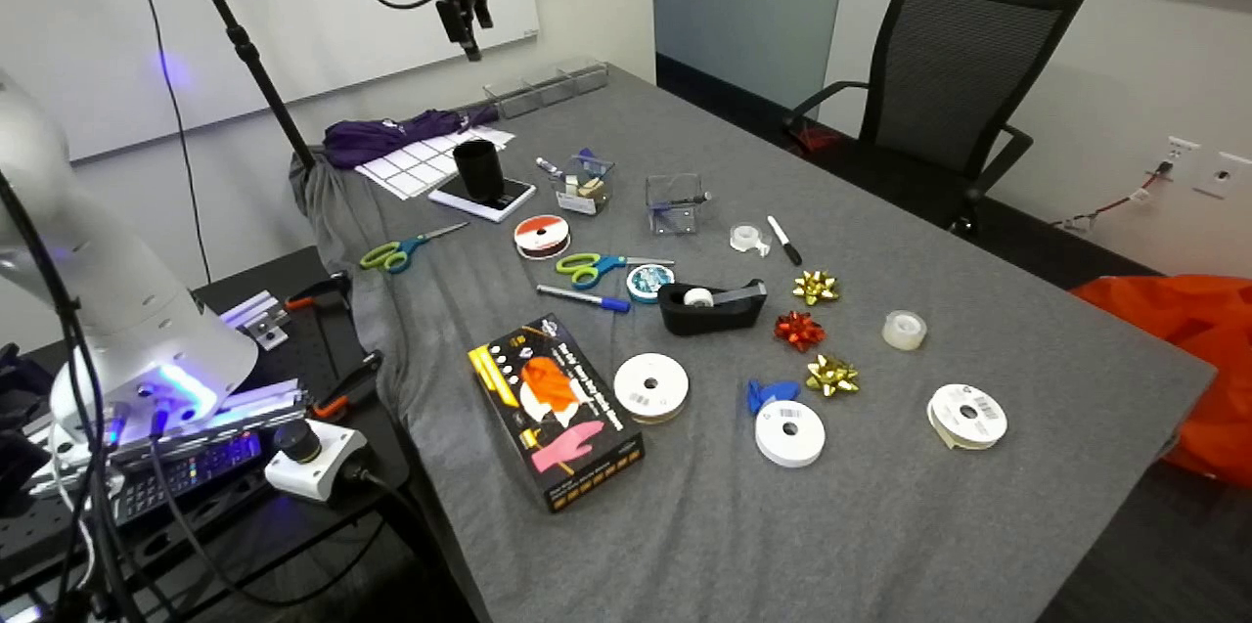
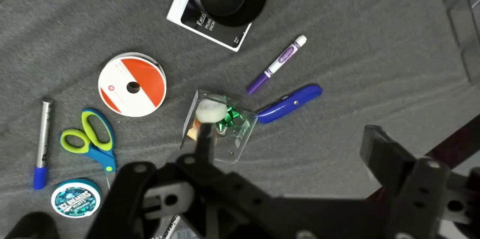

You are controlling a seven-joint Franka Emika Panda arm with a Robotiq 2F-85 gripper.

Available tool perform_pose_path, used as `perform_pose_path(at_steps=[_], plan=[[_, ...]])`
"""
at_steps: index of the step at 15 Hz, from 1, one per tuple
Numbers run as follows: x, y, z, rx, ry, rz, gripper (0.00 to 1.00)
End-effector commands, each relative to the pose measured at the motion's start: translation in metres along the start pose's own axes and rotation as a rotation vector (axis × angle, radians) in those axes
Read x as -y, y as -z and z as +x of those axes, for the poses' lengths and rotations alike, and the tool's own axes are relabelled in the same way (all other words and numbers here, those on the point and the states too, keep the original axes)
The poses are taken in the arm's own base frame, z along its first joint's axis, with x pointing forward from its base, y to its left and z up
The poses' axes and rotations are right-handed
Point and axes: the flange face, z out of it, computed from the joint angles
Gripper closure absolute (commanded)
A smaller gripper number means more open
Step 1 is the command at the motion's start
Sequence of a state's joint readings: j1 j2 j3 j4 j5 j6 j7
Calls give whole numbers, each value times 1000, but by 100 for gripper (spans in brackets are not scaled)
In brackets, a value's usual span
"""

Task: Move the stationary holder containing the green decorating ribbon forward

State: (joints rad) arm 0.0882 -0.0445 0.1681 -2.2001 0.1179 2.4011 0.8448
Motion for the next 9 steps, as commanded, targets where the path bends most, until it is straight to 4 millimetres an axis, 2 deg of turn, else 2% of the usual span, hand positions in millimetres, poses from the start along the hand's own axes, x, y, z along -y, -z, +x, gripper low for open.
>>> perform_pose_path(at_steps=[1,3,6,9], plan=[[-6,-34,17,-53,-126,4,0],[-8,-50,37,-69,-197,-5,0],[-17,-77,45,-94,-283,-41,0],[-24,-97,63,-124,-354,-109,0]])
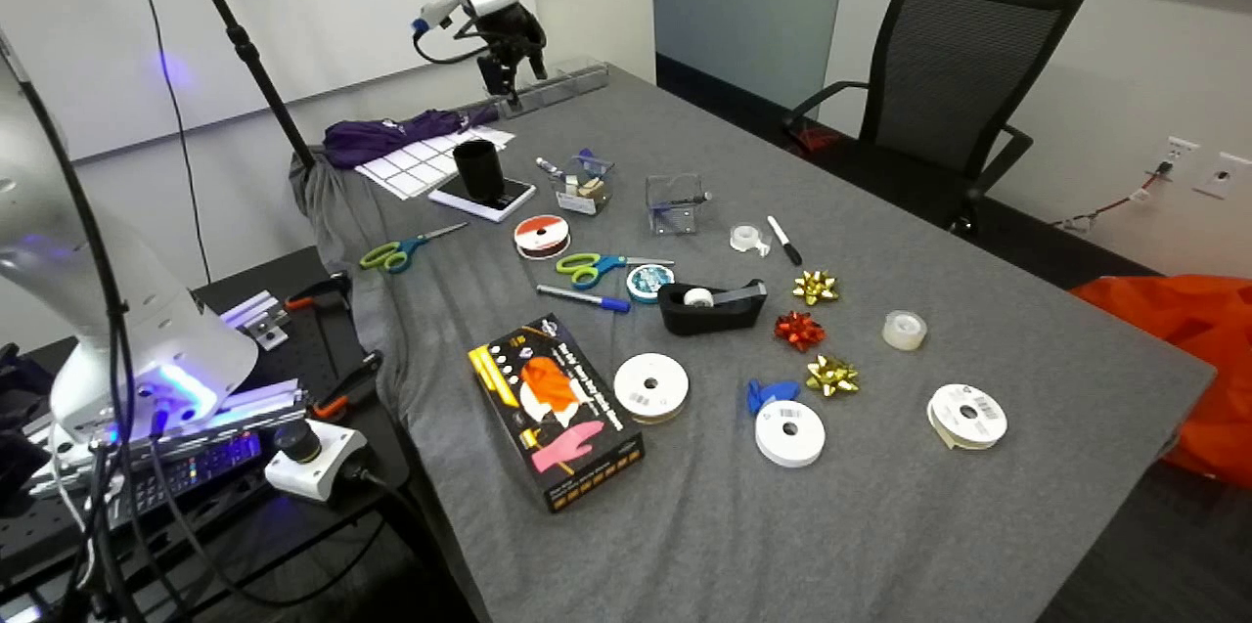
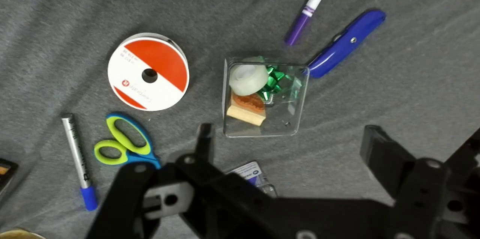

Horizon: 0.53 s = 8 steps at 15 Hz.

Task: Move the stationary holder containing the green decorating ribbon forward

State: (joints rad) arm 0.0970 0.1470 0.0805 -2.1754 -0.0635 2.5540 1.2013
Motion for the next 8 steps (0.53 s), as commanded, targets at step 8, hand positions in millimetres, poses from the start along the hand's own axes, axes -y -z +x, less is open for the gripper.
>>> perform_pose_path(at_steps=[8], plan=[[10,-48,45,-111,-131,-107,0]])
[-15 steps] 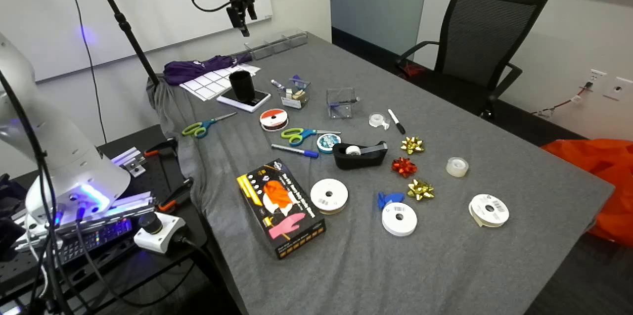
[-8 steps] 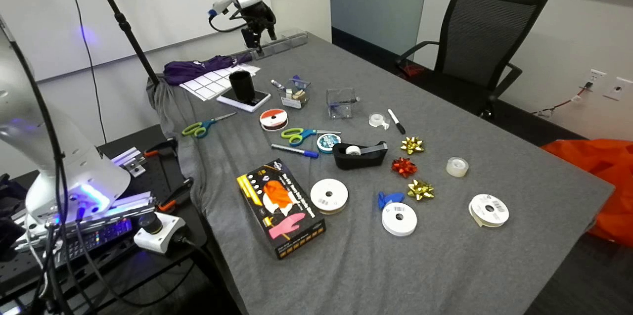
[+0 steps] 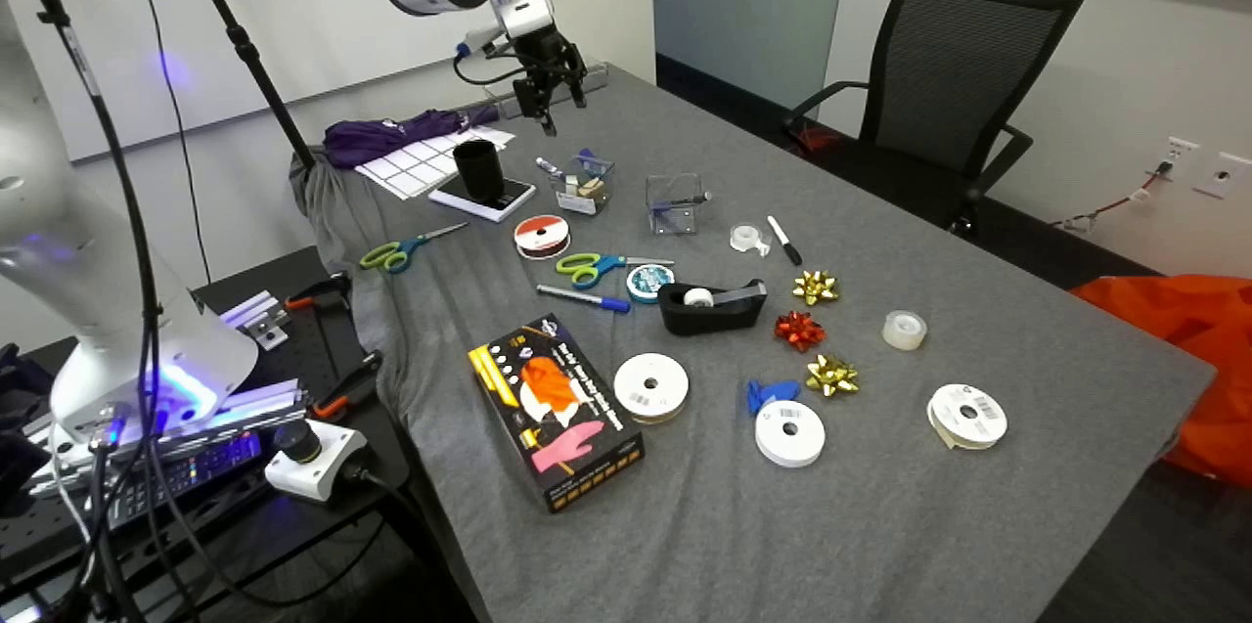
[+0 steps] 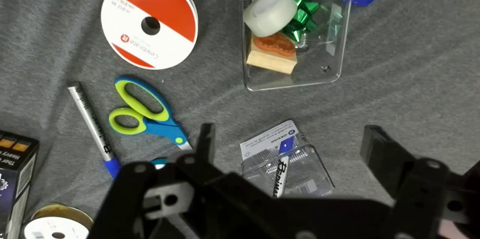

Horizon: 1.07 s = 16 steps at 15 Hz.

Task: Move the stationary holder containing the green decorating ribbon forward

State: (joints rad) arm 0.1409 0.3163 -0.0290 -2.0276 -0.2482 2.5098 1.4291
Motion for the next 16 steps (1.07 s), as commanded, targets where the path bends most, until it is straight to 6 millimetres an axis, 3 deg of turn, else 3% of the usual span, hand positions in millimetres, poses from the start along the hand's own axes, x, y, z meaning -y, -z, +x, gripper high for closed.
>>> perform_pose_path(at_steps=[1,5,16], plan=[[3,-3,2,-4,-3,-3,0],[7,-2,0,-6,8,1,0],[-10,-64,-23,86,8,-102,0]])
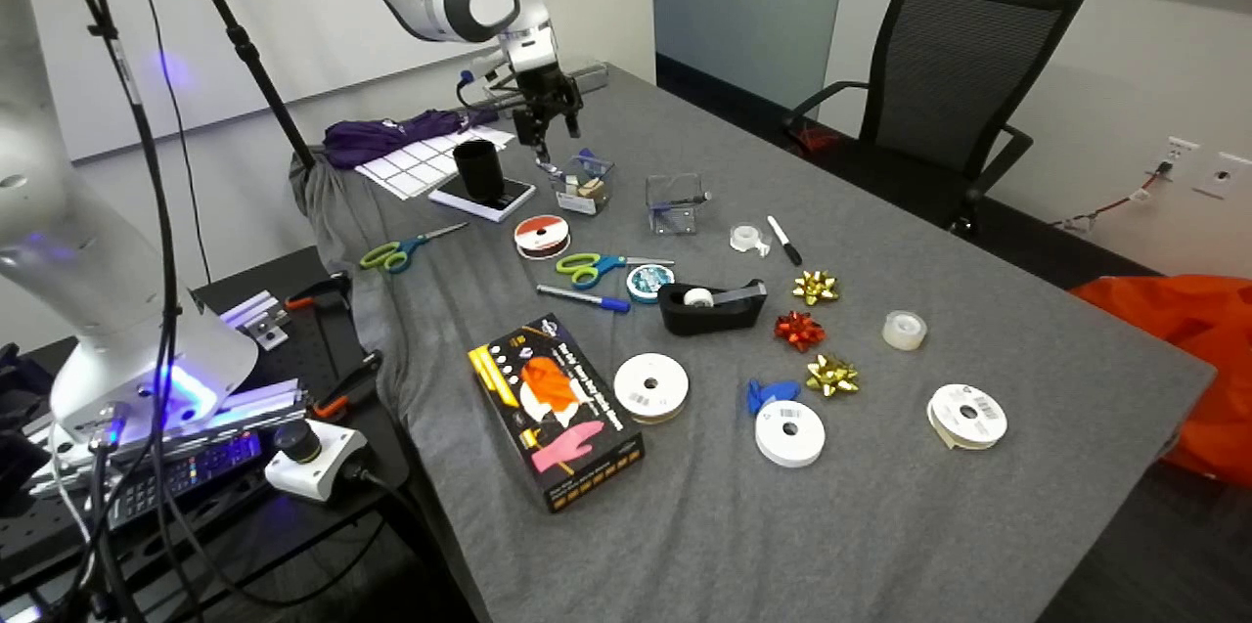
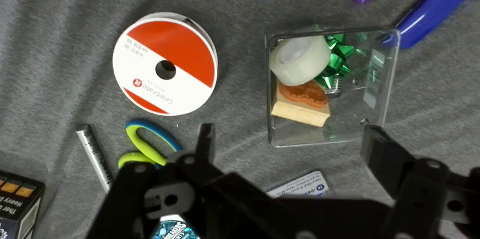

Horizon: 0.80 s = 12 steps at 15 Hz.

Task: Move the stationary holder containing the green decorating ribbon forward

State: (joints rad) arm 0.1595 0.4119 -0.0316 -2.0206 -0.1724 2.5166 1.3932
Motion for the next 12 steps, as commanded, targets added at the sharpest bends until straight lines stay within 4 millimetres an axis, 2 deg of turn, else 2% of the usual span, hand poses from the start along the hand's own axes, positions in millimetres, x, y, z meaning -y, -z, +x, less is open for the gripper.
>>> perform_pose_path(at_steps=[1,5,12], plan=[[-6,-17,-3,16,6,-45,0],[-11,-33,2,5,14,-67,0],[-14,-49,15,-16,8,-79,0]])
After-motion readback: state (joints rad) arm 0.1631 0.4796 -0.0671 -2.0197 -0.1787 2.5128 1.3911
